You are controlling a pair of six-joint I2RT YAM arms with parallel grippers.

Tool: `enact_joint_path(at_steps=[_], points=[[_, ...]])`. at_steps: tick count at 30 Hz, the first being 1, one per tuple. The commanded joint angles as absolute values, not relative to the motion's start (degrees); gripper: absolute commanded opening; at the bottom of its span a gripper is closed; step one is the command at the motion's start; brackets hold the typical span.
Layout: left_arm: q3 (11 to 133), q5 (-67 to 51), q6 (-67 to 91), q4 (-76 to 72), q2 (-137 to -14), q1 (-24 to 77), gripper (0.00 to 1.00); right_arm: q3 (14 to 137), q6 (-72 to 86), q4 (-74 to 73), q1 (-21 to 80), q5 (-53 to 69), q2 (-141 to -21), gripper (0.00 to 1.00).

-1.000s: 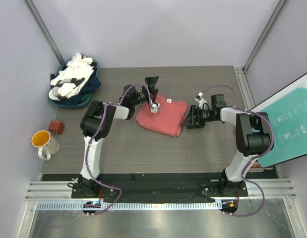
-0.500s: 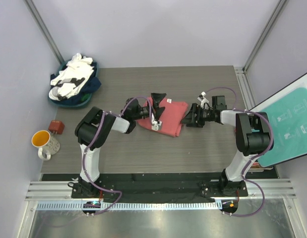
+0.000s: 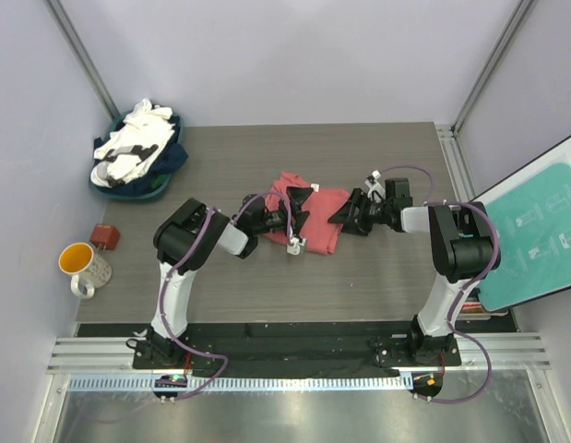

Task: Fold and stack the t-shirts
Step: Put the neatly folded tshirt into the corner of the board with the right arm

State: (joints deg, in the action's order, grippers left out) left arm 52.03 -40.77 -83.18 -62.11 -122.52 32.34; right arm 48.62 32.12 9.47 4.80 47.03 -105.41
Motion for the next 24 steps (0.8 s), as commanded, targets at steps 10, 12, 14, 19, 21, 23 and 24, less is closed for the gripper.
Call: enact_joint_path(at_steps=[10,12,14,19,21,23,24], points=[[56.8,-34.7,-80.9,-69.3,-127.5,35.0,1.00,56.2,37.1,14.8,11.7,40.2,-112.4,0.61],[56.2,-34.5,-80.9,-70.3,-127.4,35.0,1.00,57.2,37.0,14.1,11.9,39.3,-113.2,0.50],[55.6,-34.2,-80.9,-70.9,-127.2,34.9,1.00,57.9,36.7,13.4,11.9,38.3,-113.3,0.31],[54.8,-32.2,-80.4,-72.8,-126.5,35.0,1.00,59.8,33.3,10.6,11.9,35.8,-113.4,0.01],[54.8,-31.0,-80.0,-73.9,-125.9,34.9,1.00,61.7,30.7,8.1,11.5,35.9,-113.4,0.01],[55.1,-28.5,-78.4,-75.1,-124.9,34.8,1.00,65.0,24.9,3.4,10.8,34.7,-113.3,0.01],[55.1,-27.7,-78.1,-75.1,-124.4,34.7,1.00,66.3,22.9,1.6,10.5,33.7,-113.3,0.01]])
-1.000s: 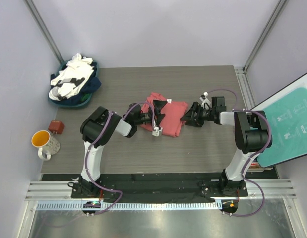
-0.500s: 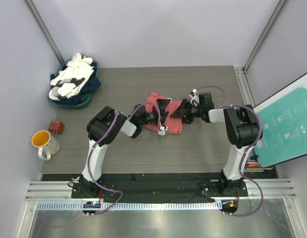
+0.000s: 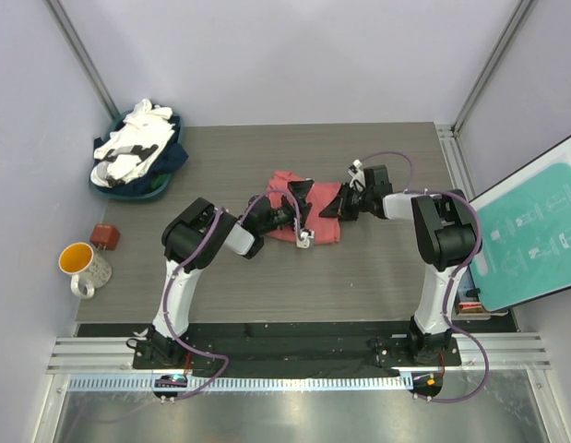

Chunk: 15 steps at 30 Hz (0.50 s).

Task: Fold and stack the t-shirts
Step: Put the neatly folded tshirt into the corner of the board with the right arm

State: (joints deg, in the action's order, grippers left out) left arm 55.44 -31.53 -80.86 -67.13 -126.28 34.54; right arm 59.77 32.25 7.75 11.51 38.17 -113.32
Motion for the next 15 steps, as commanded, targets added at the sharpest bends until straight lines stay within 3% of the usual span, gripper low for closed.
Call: enact_joint_path(at_steps=[1,6,15], points=[[55.2,-26.3,-77.4,-75.2,-123.8,34.5,1.00,67.7,18.2,0.4,10.4,32.3,-113.2,0.01],[50.3,-22.9,-77.3,-75.1,-118.3,33.8,1.00,80.6,1.0,-9.6,7.3,22.4,-114.5,0.01],[40.6,-22.1,-79.1,-69.2,-105.7,33.1,1.00,95.4,-19.1,-14.7,2.4,10.9,-121.3,0.01]])
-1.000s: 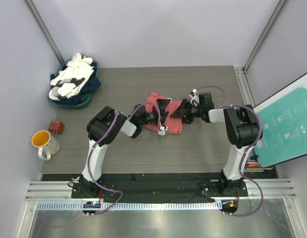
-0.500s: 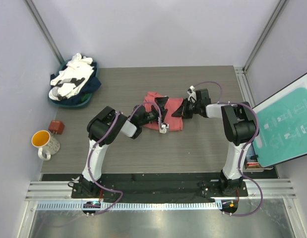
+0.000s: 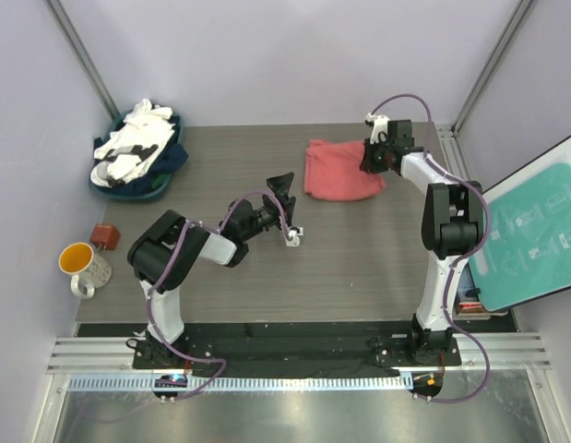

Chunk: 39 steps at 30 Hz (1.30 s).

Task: Fold and stack the t-shirts
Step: Put the neatly folded tshirt into the corner of the board with the right arm

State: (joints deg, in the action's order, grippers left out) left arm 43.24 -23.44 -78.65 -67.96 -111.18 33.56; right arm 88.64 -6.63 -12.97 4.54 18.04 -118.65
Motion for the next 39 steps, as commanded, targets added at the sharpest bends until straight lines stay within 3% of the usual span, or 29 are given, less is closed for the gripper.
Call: enact_joint_path(at_steps=[1,9,20,39], points=[[39.5,-21.9,-79.2,-68.6,-103.9,33.0,1.00,97.5,-20.3,-14.9,1.9,9.6,-122.0,0.01],[36.6,-21.8,-80.7,-61.1,-96.5,31.6,1.00,103.5,-31.4,-15.4,-1.8,3.2,-127.3,0.01],[37.1,-21.7,-81.8,-58.4,-95.3,30.8,1.00,119.5,-39.9,-17.4,-6.7,-9.0,-136.4,0.01],[36.5,-21.4,-82.4,-56.8,-94.2,30.7,1.00,115.7,-46.3,-7.5,-8.8,-18.5,-137.9,0.01]])
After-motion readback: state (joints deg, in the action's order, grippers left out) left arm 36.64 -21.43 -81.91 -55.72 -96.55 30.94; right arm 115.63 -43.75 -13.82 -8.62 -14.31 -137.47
